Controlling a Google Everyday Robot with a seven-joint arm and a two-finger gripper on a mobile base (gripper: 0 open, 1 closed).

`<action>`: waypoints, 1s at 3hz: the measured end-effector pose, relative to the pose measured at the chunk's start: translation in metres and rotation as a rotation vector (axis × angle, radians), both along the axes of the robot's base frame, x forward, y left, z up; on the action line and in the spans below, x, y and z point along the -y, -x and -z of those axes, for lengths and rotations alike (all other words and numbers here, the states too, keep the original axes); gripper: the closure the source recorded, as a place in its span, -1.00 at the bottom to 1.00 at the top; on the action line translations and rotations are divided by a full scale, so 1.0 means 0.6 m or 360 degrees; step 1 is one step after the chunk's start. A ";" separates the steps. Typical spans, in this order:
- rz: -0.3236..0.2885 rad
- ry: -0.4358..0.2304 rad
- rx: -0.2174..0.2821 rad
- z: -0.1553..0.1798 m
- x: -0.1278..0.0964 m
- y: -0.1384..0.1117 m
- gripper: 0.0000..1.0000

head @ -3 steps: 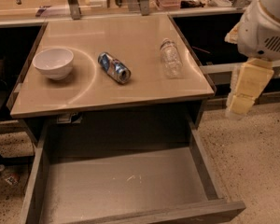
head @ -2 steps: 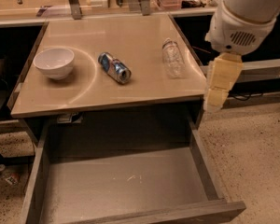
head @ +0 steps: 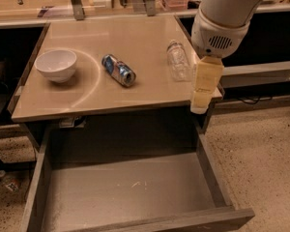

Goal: Place redbull can into top drawer

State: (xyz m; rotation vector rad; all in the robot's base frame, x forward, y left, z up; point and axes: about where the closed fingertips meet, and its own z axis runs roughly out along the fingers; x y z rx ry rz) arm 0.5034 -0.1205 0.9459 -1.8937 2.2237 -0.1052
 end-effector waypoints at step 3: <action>-0.0064 -0.0111 -0.0079 0.053 -0.174 -0.115 -1.00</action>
Offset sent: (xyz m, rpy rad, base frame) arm 0.0642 0.1148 -0.0478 0.0624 0.0876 0.0331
